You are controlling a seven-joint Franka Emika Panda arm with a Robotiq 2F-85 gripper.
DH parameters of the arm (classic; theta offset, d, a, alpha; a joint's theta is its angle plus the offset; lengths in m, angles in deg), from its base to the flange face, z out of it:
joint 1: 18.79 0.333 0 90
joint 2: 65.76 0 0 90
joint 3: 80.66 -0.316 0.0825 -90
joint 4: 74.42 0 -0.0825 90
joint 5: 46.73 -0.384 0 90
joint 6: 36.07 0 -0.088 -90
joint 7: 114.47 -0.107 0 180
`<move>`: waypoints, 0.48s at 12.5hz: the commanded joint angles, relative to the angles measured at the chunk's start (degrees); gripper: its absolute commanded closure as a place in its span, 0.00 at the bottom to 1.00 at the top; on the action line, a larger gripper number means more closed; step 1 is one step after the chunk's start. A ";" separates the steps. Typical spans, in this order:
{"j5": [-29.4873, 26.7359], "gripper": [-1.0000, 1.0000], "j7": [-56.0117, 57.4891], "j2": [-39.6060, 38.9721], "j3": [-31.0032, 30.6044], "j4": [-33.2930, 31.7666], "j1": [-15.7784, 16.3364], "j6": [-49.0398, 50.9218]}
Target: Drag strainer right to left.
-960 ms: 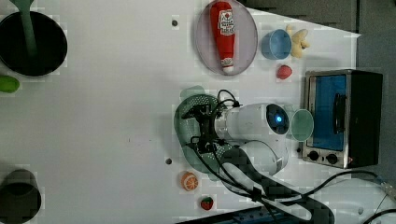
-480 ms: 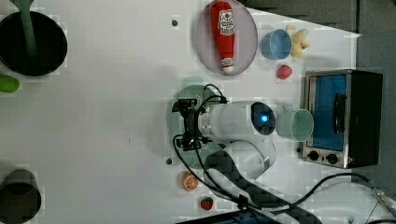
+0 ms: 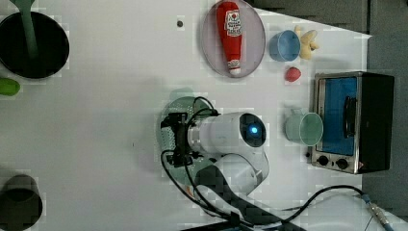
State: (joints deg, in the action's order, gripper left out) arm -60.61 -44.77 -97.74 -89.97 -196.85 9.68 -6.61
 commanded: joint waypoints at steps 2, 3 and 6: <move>-1.90 0.00 -3.32 -0.77 0.82 4.55 2.42 0.13; -2.07 0.00 -4.23 -1.28 0.82 5.35 2.97 0.04; -2.87 0.00 -6.56 -3.16 0.82 8.23 4.61 -0.02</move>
State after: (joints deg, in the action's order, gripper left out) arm -62.86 -48.91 -100.62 -89.70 -188.79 12.77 -6.61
